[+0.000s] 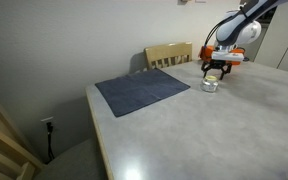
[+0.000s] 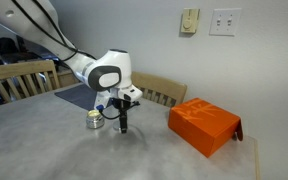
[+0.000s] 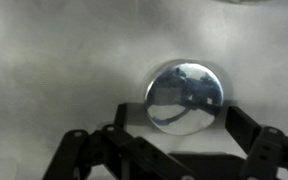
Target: Close the silver jar
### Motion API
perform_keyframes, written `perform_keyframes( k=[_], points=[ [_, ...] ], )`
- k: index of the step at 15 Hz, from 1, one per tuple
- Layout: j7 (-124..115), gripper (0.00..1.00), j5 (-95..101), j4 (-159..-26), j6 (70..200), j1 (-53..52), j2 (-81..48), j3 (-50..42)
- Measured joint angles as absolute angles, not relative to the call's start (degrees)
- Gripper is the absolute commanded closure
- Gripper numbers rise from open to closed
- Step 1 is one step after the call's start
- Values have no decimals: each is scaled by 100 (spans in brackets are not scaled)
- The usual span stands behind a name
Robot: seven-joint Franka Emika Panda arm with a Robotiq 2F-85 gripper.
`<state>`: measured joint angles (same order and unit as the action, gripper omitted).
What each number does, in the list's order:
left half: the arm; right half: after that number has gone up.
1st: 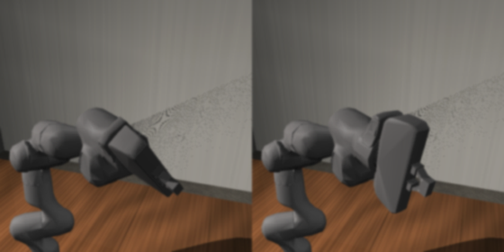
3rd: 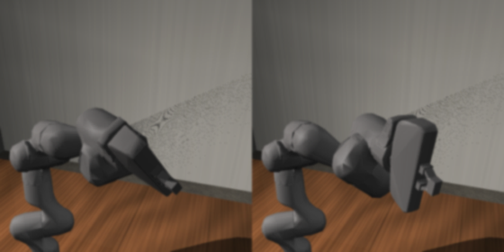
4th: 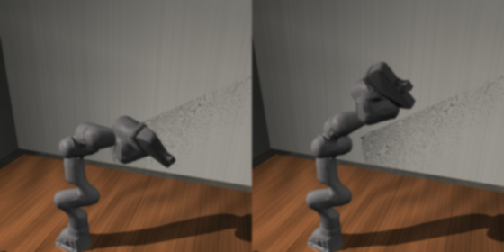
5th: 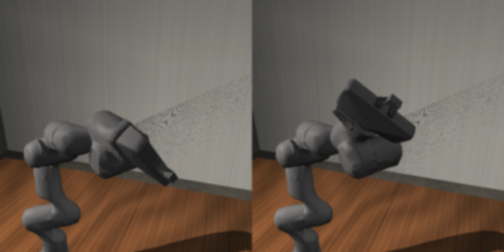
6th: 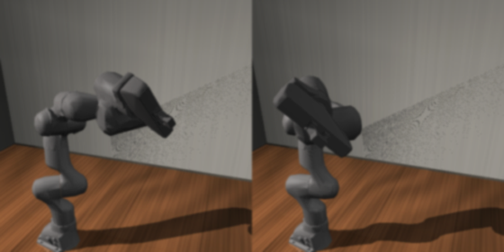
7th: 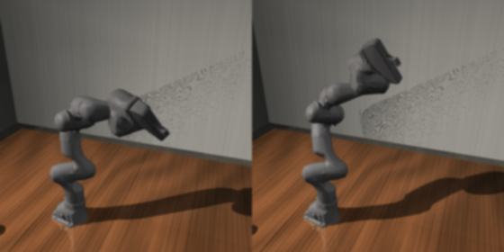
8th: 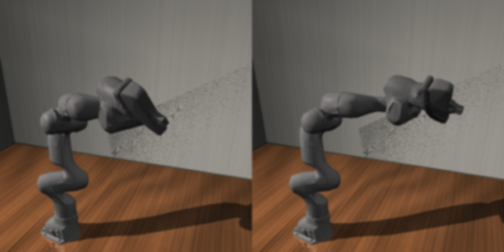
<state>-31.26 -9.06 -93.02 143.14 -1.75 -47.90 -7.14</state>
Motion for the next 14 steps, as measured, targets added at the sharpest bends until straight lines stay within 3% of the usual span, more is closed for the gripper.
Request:
perform_keyframes(
  k=[14],
  points=[
    [-3308,0,-931,-9343,14357,-291,-4796,-770]
  ],
)
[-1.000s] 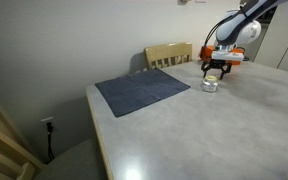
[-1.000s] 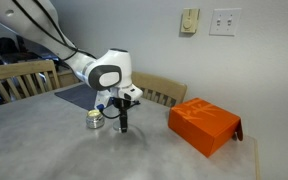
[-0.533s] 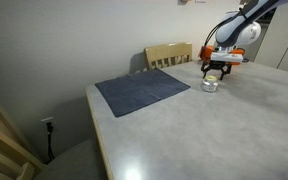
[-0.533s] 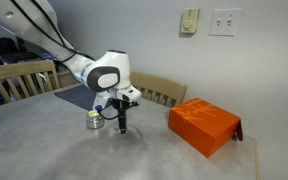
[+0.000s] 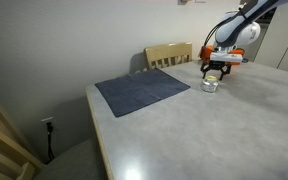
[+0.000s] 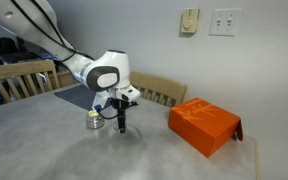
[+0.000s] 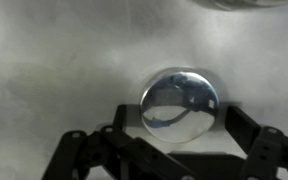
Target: Close the silver jar
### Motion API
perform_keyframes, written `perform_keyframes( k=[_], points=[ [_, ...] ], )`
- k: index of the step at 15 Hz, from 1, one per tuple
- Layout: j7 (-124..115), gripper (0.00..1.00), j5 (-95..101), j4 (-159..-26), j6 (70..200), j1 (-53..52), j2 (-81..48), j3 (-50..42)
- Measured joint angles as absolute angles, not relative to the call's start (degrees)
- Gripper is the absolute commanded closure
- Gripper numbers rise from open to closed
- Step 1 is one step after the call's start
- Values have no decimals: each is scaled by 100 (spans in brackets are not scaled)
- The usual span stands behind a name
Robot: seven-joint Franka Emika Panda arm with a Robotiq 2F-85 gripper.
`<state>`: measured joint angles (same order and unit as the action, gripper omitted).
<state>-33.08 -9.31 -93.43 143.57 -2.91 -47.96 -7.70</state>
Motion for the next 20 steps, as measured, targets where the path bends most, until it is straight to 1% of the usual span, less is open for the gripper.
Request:
perform_keyframes(
  k=[6,7,8,10,12,13,20],
  points=[
    [-3308,0,-1009,-9343,14239,-282,-4775,-694],
    [-3308,25,-1013,-9342,14222,-282,-4772,-687],
    [-3308,26,-1015,-9340,14205,-283,-4771,-684],
    [-3308,39,-1015,-9339,14133,-276,-4744,-693],
    [-3308,54,-1015,-9342,14013,-253,-4691,-698],
    [-3308,56,-1016,-9341,13968,-246,-4673,-705],
    [-3424,56,-967,-9346,13967,-358,-4670,-738]
  ],
)
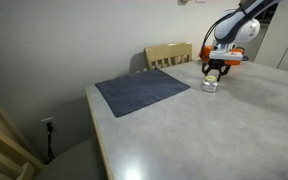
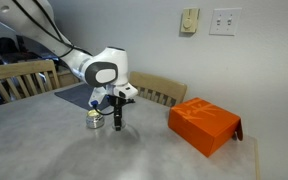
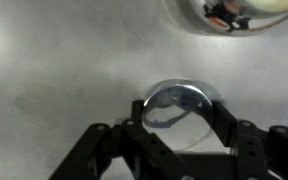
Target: Close the silver jar
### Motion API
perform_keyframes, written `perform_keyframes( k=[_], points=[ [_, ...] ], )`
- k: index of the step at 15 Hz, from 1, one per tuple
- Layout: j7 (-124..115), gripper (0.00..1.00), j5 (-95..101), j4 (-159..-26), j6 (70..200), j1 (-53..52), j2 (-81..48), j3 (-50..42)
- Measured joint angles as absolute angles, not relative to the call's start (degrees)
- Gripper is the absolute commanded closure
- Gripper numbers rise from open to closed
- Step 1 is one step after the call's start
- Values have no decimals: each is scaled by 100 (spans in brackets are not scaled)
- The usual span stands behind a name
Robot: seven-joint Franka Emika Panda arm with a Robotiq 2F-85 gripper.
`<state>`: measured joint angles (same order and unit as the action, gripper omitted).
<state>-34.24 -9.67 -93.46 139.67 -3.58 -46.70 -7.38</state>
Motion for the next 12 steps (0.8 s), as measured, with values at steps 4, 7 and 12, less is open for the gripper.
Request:
perform_keyframes(
  k=[4,7,12],
  points=[
    [-4168,56,-530,-9431,14018,-874,-4571,-1065],
    [-4937,56,34,-9629,14019,-1335,-4321,-1389],
    [-5853,56,924,-10014,13959,-1782,-3786,-1624]
  ],
)
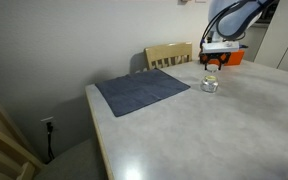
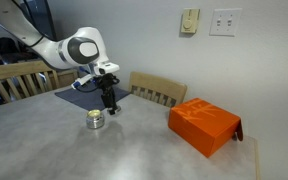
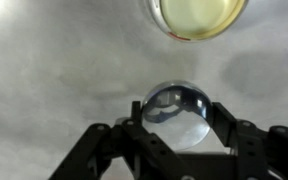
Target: Close the silver jar
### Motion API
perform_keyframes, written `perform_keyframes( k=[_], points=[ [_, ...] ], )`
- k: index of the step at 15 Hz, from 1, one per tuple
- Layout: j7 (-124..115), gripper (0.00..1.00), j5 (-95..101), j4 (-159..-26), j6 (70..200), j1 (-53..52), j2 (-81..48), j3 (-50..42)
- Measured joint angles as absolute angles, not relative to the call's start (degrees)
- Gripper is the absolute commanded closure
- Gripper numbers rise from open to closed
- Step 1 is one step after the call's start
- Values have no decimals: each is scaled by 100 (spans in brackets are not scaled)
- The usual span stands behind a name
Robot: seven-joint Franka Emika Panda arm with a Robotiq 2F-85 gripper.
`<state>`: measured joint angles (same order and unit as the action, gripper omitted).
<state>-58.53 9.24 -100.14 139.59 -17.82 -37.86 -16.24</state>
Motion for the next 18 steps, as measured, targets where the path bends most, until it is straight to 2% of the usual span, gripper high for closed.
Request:
perform_keyframes(
  k=[8,18],
  points=[
    [-5343,56,1076,-10793,13936,-1656,-2849,-960],
    [-4596,56,1017,-11150,13930,-1425,-2912,-537]
  ],
)
